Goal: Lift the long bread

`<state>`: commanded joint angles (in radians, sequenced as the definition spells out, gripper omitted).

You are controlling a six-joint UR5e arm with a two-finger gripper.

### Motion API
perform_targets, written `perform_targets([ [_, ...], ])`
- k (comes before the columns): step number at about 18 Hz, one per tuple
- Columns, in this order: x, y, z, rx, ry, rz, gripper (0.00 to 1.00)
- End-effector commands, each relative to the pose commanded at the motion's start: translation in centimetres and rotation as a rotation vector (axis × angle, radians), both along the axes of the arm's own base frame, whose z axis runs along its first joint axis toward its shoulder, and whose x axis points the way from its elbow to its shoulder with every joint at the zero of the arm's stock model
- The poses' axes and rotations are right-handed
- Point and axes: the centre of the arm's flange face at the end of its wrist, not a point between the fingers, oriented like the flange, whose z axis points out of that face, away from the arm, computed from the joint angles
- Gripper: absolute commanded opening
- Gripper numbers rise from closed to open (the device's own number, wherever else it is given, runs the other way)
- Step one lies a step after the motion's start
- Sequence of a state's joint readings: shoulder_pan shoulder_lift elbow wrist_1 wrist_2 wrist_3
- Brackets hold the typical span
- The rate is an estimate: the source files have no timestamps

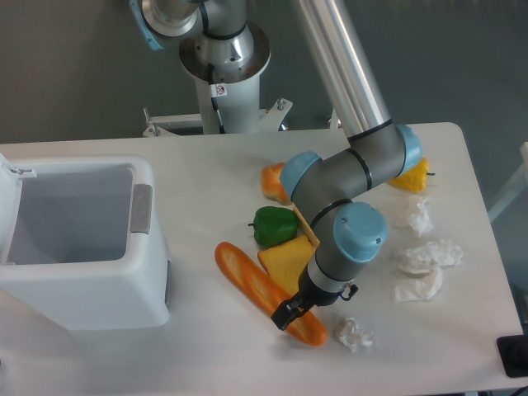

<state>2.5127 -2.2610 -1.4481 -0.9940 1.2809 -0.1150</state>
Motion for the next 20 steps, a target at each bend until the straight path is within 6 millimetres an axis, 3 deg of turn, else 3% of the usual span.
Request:
perform_targets([
  [4, -0.08, 0.06, 0.13, 0.002, 0.002, 0.000, 1.00],
  [8, -0.11, 0.08, 0.30, 0.003, 0.005, 0.001, 0.74],
  [20, -0.50, 0.17, 0.56, 0.001, 0.008, 0.028, 0.69],
])
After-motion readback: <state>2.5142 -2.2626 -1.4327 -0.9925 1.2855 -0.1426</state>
